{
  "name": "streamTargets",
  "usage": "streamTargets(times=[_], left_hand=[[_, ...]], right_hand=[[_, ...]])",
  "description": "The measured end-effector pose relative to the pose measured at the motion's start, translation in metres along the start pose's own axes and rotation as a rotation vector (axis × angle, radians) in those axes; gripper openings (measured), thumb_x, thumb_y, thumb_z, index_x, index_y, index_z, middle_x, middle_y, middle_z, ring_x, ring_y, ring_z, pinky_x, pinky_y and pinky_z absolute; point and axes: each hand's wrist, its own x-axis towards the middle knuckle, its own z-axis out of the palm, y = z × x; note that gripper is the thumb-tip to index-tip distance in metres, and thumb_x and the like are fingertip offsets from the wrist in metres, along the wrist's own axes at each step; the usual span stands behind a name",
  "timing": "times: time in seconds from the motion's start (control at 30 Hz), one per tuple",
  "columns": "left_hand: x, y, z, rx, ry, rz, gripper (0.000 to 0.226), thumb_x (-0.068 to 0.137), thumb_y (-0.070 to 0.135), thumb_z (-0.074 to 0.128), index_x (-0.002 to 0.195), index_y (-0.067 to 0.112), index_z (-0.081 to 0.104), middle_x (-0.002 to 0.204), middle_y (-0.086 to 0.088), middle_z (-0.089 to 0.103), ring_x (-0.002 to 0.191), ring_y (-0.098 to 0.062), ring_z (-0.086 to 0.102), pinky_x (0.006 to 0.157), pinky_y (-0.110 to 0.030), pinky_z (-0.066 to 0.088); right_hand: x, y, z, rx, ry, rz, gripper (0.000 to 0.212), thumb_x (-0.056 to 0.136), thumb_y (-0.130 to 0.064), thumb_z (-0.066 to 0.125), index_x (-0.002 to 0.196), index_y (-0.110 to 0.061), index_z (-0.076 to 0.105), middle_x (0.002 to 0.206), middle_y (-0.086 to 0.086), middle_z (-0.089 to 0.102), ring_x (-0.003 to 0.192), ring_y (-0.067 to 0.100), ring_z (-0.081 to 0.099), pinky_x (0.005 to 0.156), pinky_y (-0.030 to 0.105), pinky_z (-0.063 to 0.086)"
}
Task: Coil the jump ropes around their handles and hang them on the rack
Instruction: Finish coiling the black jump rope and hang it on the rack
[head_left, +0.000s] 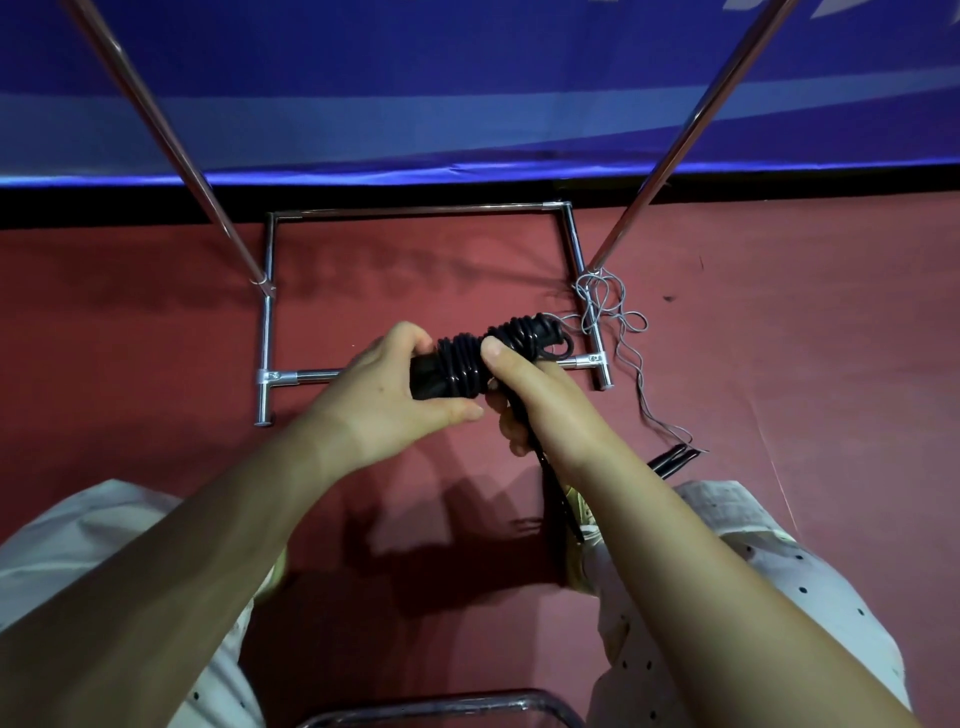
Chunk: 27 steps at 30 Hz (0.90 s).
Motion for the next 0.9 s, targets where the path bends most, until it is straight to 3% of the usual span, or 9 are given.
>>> streamTargets(times=[0.13, 0.27, 0.33, 0.4, 0.47, 0.53, 0.63, 0.8, 0.9], left_hand=[[-0.001, -0.004, -0.003, -0.058, -0.124, 0.009, 0.061, 0.057, 0.059, 0.078, 0.101, 0.026, 0.052, 0.086, 0.012, 0.059, 0.077, -0.006, 0.056, 0.066, -0.024, 0.043], [-0.004, -0.010, -0.012, -0.782, -0.669, -0.162, 0.073, 0.056, 0.076, 0.068, 0.094, 0.014, 0.073, 0.082, -0.013, 0.072, 0.072, -0.022, 0.067, 0.069, -0.031, 0.051], [-0.006, -0.013, -0.004, -1.082, -0.982, -0.210, 0.083, 0.063, 0.079, 0.062, 0.099, 0.004, 0.071, 0.087, -0.024, 0.070, 0.076, -0.032, 0.069, 0.068, -0.036, 0.055], [-0.009, -0.010, 0.010, -1.321, -1.122, -0.201, 0.082, 0.078, 0.070, 0.057, 0.104, -0.007, 0.064, 0.088, -0.023, 0.069, 0.073, -0.032, 0.068, 0.065, -0.037, 0.055], [-0.009, -0.001, 0.012, -1.281, -1.046, -0.271, 0.079, 0.072, 0.071, 0.061, 0.091, -0.006, 0.064, 0.069, -0.018, 0.064, 0.054, -0.027, 0.062, 0.053, -0.030, 0.051], [-0.006, -0.001, 0.007, -0.996, -0.793, -0.283, 0.077, 0.072, 0.076, 0.053, 0.081, -0.001, 0.059, 0.054, -0.012, 0.057, 0.044, -0.023, 0.054, 0.045, -0.024, 0.044], [-0.001, -0.009, 0.002, -0.596, -0.579, -0.151, 0.070, 0.075, 0.073, 0.035, 0.084, 0.007, 0.058, 0.056, -0.008, 0.059, 0.048, -0.020, 0.054, 0.047, -0.024, 0.042], [-0.003, -0.010, 0.004, -0.474, -0.459, -0.056, 0.054, 0.073, 0.067, 0.041, 0.084, 0.016, 0.056, 0.058, 0.000, 0.061, 0.052, -0.014, 0.056, 0.048, -0.024, 0.045], [0.000, -0.014, 0.009, -0.384, -0.371, -0.015, 0.041, 0.070, 0.061, 0.049, 0.095, 0.030, 0.057, 0.072, 0.007, 0.064, 0.064, -0.010, 0.060, 0.060, -0.026, 0.050]], right_hand=[[0.001, 0.000, 0.000, 0.051, 0.010, -0.066, 0.028, 0.083, -0.029, 0.055, 0.058, -0.025, 0.044, 0.052, -0.007, 0.030, 0.038, 0.007, 0.021, 0.041, 0.020, 0.017], [-0.004, 0.000, -0.005, 0.151, -0.122, -0.209, 0.012, 0.061, -0.028, 0.058, 0.052, -0.028, 0.050, 0.053, -0.006, 0.034, 0.044, 0.007, 0.027, 0.043, 0.021, 0.019], [-0.008, 0.000, -0.007, 0.161, -0.254, -0.252, 0.007, 0.058, -0.034, 0.056, 0.057, -0.027, 0.054, 0.052, -0.005, 0.040, 0.044, 0.008, 0.032, 0.043, 0.020, 0.022], [-0.009, 0.000, -0.008, 0.100, -0.333, -0.268, 0.020, 0.064, -0.035, 0.055, 0.069, -0.017, 0.052, 0.053, 0.007, 0.041, 0.043, 0.011, 0.036, 0.043, 0.023, 0.024], [-0.009, -0.003, -0.012, 0.024, -0.305, -0.226, 0.028, 0.070, -0.038, 0.056, 0.074, -0.011, 0.047, 0.057, 0.012, 0.039, 0.046, 0.014, 0.035, 0.045, 0.025, 0.026], [-0.007, -0.003, -0.016, -0.075, -0.273, -0.169, 0.026, 0.082, -0.037, 0.055, 0.073, -0.015, 0.045, 0.054, 0.004, 0.040, 0.045, 0.012, 0.033, 0.045, 0.025, 0.028], [-0.004, 0.001, -0.016, -0.249, -0.280, -0.059, 0.030, 0.097, -0.039, 0.048, 0.073, -0.021, 0.044, 0.045, -0.015, 0.037, 0.041, 0.004, 0.029, 0.044, 0.024, 0.030], [-0.004, -0.002, -0.017, -0.252, -0.278, -0.014, 0.023, 0.098, -0.029, 0.052, 0.076, -0.022, 0.049, 0.049, -0.015, 0.033, 0.041, 0.003, 0.029, 0.046, 0.024, 0.038], [-0.004, -0.003, -0.018, -0.233, -0.287, 0.015, 0.023, 0.097, -0.022, 0.056, 0.074, -0.024, 0.051, 0.053, -0.008, 0.038, 0.043, 0.004, 0.034, 0.049, 0.024, 0.045]])
